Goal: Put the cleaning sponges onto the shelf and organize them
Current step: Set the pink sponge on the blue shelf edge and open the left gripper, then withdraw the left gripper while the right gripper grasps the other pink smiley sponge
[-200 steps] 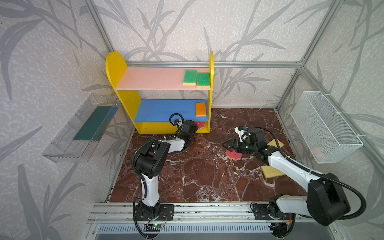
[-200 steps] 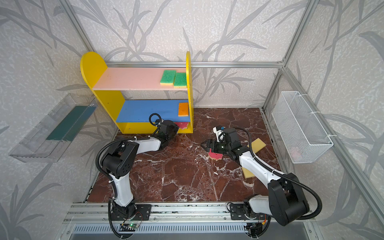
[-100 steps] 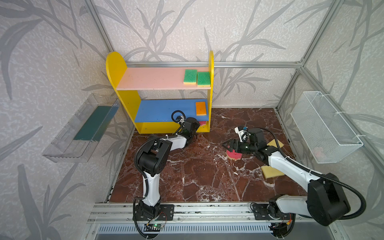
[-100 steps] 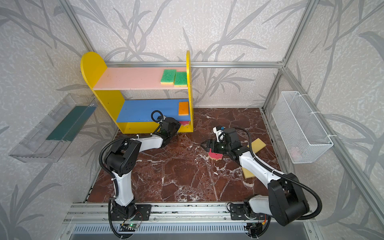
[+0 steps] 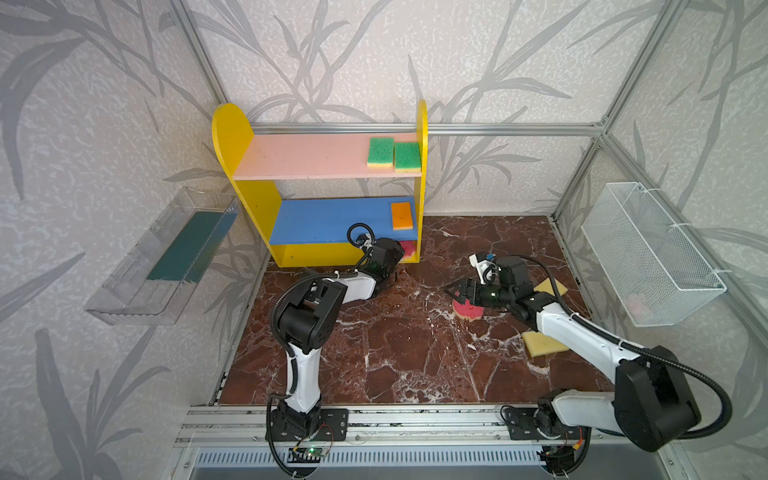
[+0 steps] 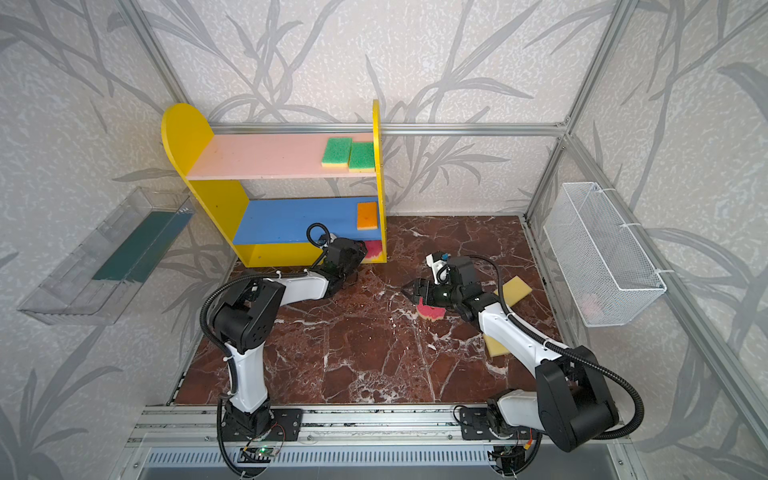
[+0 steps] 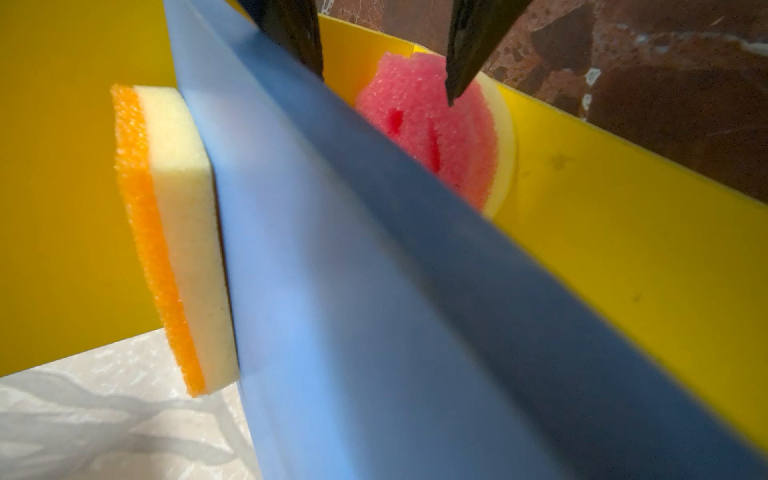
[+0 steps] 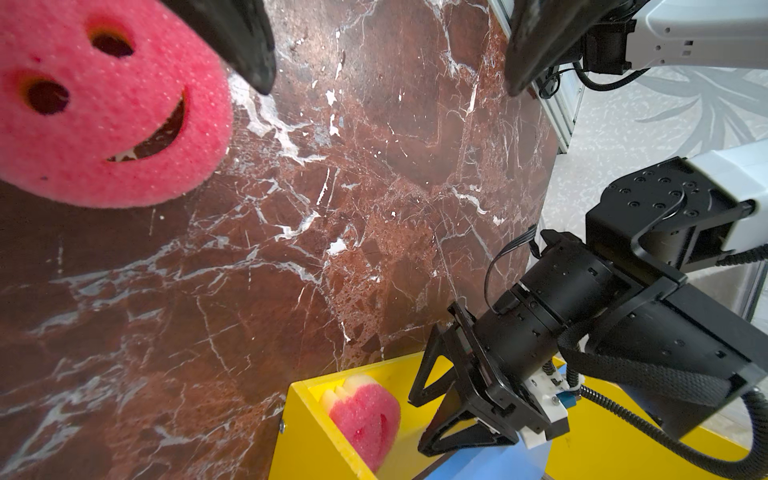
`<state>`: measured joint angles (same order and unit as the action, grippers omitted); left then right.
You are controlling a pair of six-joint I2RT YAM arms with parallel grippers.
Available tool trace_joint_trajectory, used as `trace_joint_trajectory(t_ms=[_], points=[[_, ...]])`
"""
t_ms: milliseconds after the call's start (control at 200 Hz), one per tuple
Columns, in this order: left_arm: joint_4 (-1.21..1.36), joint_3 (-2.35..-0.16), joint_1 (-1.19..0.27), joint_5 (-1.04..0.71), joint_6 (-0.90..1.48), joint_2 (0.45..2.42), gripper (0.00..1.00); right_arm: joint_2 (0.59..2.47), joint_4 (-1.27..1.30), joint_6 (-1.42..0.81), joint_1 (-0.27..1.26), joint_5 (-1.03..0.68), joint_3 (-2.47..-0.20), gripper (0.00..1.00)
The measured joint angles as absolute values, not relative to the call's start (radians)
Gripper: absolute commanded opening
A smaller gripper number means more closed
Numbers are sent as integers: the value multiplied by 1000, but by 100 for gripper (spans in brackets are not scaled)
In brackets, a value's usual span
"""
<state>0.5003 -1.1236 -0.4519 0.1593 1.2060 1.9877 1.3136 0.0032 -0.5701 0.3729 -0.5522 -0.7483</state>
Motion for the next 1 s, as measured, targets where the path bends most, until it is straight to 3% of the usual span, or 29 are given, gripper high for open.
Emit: trace_joint_trajectory(t_ms=[255,280,375,510,720,1000], points=[[486,-1048,-465,130,1215,1979,84,1292,-43,-548,372,-496,-749,82],[485,-1035,-467,128,1214,1972,90,1290,-51,-547,368,-489,-749,81],[477,-986,-475,128,1202,1934,96,1290,-76,-550,340,-476,-749,79],[467,-926,-503,129,1176,1857,99,1292,-106,-552,276,-469,-749,78],[389,-855,-573,130,1093,1722,99,1358,-176,-524,185,-458,-772,51],[313,-660,-640,123,1018,1496,98,1438,-215,-498,114,-440,-772,46]])
